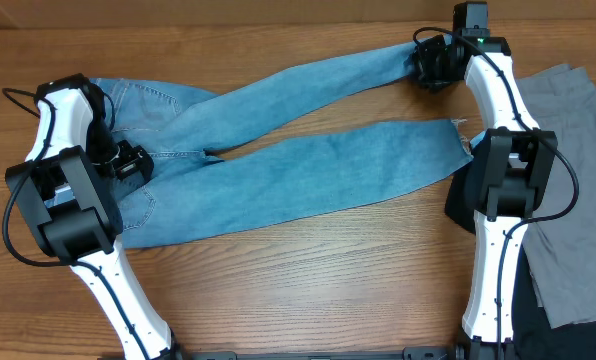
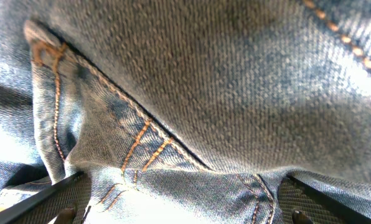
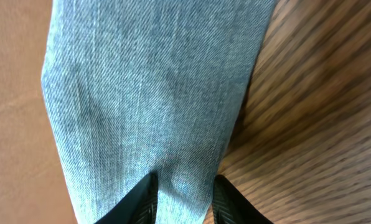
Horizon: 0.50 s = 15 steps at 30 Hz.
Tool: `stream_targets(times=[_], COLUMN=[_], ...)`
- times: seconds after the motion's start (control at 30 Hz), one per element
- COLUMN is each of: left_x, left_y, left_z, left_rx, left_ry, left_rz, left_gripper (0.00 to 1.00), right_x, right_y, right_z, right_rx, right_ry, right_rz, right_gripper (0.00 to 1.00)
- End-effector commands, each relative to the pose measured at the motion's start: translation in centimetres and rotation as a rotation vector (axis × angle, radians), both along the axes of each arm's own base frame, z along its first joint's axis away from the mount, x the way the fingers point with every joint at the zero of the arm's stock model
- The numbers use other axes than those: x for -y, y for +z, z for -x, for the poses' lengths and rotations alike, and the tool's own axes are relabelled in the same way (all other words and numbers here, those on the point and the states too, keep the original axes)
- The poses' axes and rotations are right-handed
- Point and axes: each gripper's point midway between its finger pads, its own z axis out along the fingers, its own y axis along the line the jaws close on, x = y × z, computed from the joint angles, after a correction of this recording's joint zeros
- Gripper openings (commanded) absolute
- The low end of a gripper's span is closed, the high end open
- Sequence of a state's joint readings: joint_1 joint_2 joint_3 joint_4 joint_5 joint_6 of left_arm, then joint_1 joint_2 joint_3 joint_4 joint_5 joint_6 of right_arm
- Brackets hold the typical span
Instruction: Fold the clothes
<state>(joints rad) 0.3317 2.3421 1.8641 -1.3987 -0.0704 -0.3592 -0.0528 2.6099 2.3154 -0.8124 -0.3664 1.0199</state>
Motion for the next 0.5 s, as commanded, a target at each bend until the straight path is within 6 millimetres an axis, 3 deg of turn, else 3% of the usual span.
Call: stream_targets(times=[0.0,0.07,0.2,0.3,0.37,0.47], left_x=[0.34,0.33,0.33,0.33,0.33,0.34], left_y=[-0.47,-0.47,-0.47,-0.47,-0.47,-0.47], left_z=[0.56,0.56,0.55,0.55,0.56,0.55], left_rx=[-0.023,-0.023,-0.022,-0.022,-0.023,-0.022], left_ry=[-0.017,-0.017,-0.017,-0.017,-0.017,-0.017], left_rz=[0.027,0.027,0.026,0.026,0.027,0.027], left_gripper=[0.98,0.98,0.99,0.99,0.99,0.99], right_x=[0.98,1.22,1.39,1.39,1.39,0.98], right_y=[-0.68,-0.76,-0.81,-0.81,-0.81,-0.81], right_z=[-0.02,-0.03,-0.05,-0.05,-0.05,-0.06], right_rx=[-0.008,-0.010,-0.009,-0.009,-0.009,-0.008], right_ry=[-0.023,-0.030,-0.032,-0.032,-0.033,-0.026], right_rz=[0.033,0.046,0.057,0.057,0.057,0.058], right_gripper=[0.31,0.31,0.18,0.18,0.24,0.45])
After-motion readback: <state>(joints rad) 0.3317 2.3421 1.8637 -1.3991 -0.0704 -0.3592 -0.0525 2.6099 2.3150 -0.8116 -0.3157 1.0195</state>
